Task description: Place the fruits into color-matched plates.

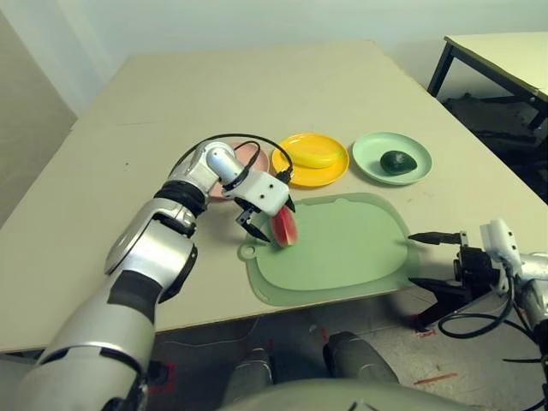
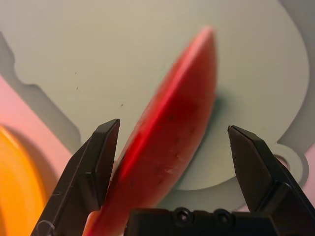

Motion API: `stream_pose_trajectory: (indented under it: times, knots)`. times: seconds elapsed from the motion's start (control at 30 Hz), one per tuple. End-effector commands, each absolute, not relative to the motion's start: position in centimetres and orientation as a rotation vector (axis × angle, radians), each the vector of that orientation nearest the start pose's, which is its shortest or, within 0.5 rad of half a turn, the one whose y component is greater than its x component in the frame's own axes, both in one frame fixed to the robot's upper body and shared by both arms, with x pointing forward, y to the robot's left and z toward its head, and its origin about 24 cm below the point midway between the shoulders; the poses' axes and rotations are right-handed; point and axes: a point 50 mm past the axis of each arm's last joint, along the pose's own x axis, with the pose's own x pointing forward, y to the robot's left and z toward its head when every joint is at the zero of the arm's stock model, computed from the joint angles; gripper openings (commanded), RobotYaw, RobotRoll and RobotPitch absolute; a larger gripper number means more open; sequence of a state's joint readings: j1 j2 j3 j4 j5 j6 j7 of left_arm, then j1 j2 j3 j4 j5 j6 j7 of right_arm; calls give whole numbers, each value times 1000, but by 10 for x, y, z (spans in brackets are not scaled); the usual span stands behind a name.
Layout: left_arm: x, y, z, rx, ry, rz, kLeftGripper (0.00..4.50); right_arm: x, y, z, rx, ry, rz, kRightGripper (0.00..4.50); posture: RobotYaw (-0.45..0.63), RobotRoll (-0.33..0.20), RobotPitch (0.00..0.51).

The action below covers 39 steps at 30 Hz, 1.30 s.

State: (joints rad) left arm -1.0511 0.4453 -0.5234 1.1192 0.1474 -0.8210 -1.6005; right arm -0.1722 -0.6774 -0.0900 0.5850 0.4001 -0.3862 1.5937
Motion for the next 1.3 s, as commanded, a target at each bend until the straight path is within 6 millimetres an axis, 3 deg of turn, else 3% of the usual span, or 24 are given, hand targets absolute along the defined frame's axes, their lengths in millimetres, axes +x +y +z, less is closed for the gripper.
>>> stream_pose_trajectory:
  times: [0.03, 0.43, 0.53, 0.7, 1.07, 1.3]
  knots:
    - [340, 136, 120, 1263, 200, -1910, 4457, 226, -281, 54, -286, 151, 1297, 4500, -304, 0, 0]
    - [345, 143, 118, 1401, 229, -1830, 4457, 227, -277, 54, -299, 149, 1312, 4500, -307, 0, 0]
    - [347, 145, 116, 1433, 245, -1798, 3835, 227, -276, 55, -298, 144, 1308, 4500, -312, 0, 0]
    - [348, 143, 112, 1417, 256, -1775, 2227, 224, -277, 54, -299, 145, 1302, 4500, -322, 0, 0]
    - [348, 142, 115, 1393, 255, -1792, 2192, 221, -278, 54, -297, 142, 1284, 4500, -326, 0, 0]
    - [359, 148, 153, 1377, 183, -1701, 2192, 230, -274, 65, -238, 79, 1245, 4500, -322, 0, 0]
